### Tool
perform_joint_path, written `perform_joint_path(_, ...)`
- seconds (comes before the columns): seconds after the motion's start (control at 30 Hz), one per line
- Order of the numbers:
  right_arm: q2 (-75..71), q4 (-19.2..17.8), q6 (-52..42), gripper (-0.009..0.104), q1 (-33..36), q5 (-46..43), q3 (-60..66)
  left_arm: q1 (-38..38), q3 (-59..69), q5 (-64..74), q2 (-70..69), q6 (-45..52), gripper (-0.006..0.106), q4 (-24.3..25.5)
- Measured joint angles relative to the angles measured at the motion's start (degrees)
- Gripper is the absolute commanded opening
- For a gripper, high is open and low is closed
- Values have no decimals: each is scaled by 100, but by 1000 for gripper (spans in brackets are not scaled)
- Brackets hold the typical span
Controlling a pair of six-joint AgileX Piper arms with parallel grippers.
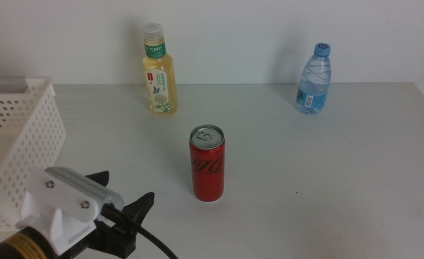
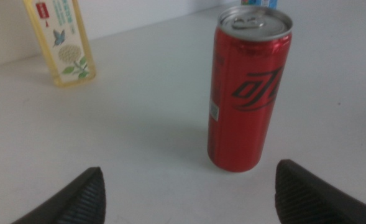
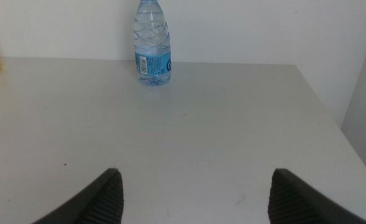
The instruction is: Use arms to grab the bottles and put them into the dustbin to the left of the table.
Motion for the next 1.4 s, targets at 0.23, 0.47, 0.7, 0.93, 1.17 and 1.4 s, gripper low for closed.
perform_joint_path(0.23,0,0,0,59,0,0,0,0,-10,-1453,1165,-106,94,485)
perform_joint_path(0.47,0,0,0,59,0,0,0,-5,-280,-3042,2669,-509,94,864)
perform_joint_path(0.7,0,0,0,59,0,0,0,-11,-1010,-3331,3692,-781,94,1294)
perform_joint_path(0.93,0,0,0,59,0,0,0,-11,-1664,-3354,4348,-809,94,1402)
perform_joint_path(1.17,0,0,0,59,0,0,0,-11,-2187,-3354,4800,-969,90,1403)
perform_joint_path(1.4,0,0,0,59,0,0,0,-11,-2501,-3208,4916,-1215,42,1525)
